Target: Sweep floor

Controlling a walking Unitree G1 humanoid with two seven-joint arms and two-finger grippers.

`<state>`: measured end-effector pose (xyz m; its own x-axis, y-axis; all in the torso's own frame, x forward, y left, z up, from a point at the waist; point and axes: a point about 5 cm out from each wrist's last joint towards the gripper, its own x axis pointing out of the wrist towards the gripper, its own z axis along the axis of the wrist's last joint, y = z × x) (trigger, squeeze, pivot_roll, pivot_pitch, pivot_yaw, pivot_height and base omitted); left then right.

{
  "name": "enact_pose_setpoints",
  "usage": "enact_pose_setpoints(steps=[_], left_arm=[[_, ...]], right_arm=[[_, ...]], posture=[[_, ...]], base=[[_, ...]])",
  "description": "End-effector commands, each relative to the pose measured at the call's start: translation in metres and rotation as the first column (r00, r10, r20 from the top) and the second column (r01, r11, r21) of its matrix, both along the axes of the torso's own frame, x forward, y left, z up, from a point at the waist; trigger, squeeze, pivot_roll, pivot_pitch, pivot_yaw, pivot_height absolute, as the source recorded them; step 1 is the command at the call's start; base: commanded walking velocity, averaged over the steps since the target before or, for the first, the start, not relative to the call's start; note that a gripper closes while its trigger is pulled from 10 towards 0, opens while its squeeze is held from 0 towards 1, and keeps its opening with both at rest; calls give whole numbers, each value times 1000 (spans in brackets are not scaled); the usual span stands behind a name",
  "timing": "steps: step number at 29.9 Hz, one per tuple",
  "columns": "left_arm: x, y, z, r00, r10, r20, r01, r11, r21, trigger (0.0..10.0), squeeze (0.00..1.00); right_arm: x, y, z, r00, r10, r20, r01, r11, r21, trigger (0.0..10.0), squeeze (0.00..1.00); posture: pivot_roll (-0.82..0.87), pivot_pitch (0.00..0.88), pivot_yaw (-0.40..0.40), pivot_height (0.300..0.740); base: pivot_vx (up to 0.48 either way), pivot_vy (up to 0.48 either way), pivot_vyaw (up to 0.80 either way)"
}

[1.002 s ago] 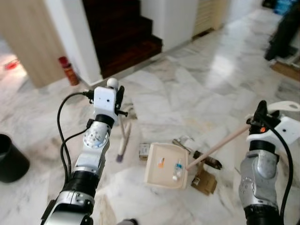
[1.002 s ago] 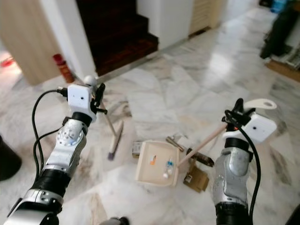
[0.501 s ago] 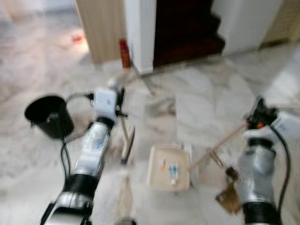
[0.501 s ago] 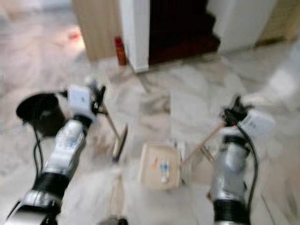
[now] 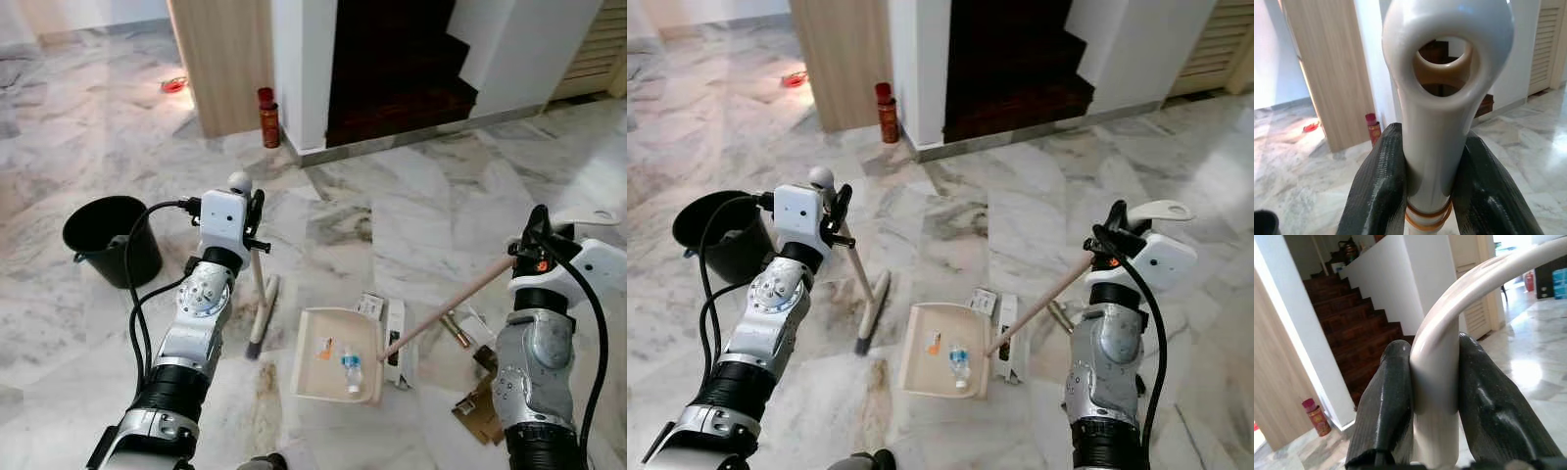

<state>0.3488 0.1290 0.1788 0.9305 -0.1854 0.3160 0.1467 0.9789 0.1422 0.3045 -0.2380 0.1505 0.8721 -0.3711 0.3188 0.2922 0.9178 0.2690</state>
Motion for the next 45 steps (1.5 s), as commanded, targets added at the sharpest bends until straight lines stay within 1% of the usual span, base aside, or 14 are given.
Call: enact_pose_setpoints(steps=[1,8,14,17,18,20,22,31,45], left_arm=[[-1,1,14,998,-2,60,2,1000,-2,10000,0],[-1,1,15,998,-3,56,3,1000,4,10000,0],[-1,1,15,998,-5,55,5,1000,6,10000,0],[-1,1,15,998,-8,55,8,1000,8,10000,0],[-1,1,15,998,-8,56,7,1000,8,10000,0],[-1,1,15,998,-8,56,8,1000,9,10000,0],[-1,1,15,998,-8,55,8,1000,10,10000,0],[-1,1,15,999,-9,50,9,1000,13,10000,0],[-2,2,16,999,-2,48,1,1000,8,10000,0]], right_arm=[[2,0,18,997,-1,82,1,1000,-2,10000,0],[3,2,18,997,6,83,-7,1000,0,10000,0],[4,1,15,997,1,71,-4,999,37,10000,0],[5,0,12,999,-12,45,9,997,80,10000,0],[5,-2,9,999,-25,46,19,989,144,10000,0],[5,-4,6,999,-37,39,29,983,181,10000,0],[6,-5,5,998,-43,35,35,980,194,10000,0],[4,-10,6,998,-53,31,46,980,194,10000,0],[4,-11,5,998,-55,28,48,979,197,10000,0]], posture=[[121,91,-16,740],[123,77,-13,740],[124,70,-11,740],[124,69,-11,740],[127,68,-11,740],[127,69,-11,740],[129,70,-10,740],[127,91,-11,740],[132,105,-17,740]], base=[[0,300,0],[0,300,0],[0,299,0],[0,300,0],[0,300,0],[0,300,0],[0,300,0],[0,300,0],[0,299,0]])
